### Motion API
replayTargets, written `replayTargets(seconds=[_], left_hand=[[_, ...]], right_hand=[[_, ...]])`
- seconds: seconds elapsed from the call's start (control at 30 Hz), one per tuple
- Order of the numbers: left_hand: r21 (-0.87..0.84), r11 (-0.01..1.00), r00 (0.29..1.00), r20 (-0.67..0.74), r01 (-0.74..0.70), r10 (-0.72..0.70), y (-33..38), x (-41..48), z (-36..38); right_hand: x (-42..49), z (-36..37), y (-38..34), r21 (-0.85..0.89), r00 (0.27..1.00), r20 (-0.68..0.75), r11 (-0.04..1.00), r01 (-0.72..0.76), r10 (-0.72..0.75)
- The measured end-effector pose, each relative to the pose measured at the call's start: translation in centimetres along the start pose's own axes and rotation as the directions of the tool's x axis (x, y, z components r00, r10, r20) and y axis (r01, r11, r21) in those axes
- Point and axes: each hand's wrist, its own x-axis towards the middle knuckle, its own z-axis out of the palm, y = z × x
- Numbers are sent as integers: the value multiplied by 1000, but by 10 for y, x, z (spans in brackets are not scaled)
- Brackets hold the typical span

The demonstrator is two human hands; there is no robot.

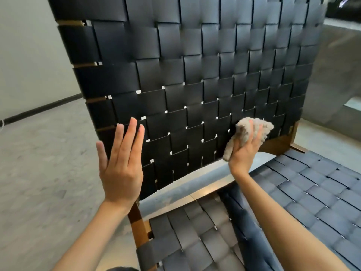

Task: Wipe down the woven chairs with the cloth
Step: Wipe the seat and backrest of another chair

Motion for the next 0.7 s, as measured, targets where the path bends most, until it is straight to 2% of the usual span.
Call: replayTargets(seconds=[0.07, 0.2, 0.27, 0.33, 0.4, 0.47, 0.53, 0.6, 0.7], left_hand=[[18, 998, 997, 25, -67, 67, -1, -1, -1], [20, 997, 996, 41, -79, 78, 2, 2, -3], [26, 997, 996, 50, -72, 71, 4, 2, -4], [40, 996, 995, 57, -85, 82, 4, 2, -4], [60, 992, 992, 63, -114, 110, 4, 3, -4], [66, 990, 991, 62, -124, 120, 4, 2, -3], [72, 989, 991, 56, -128, 124, 4, 3, -3], [81, 988, 991, 58, -128, 124, 5, 3, -3], [70, 990, 991, 64, -125, 120, 4, 2, -3]], right_hand=[[12, -3, 1, 85, 993, 4, 989, -120, 120], [-4, 1, -20, 201, 997, 41, 977, -72, 65], [-26, 7, -35, 192, 995, 49, 978, 79, -90], [-45, 12, -41, 181, 960, 47, 948, 263, -275], [-45, 12, -37, 163, 935, 60, 927, 337, -350], [-25, 7, -27, 105, 962, 46, 959, 264, -270], [2, 0, -16, 55, 998, -17, 997, 59, -58], [26, -4, -8, 112, 992, -51, 988, -107, 113], [44, -7, -2, 183, 961, -57, 950, -255, 269]])
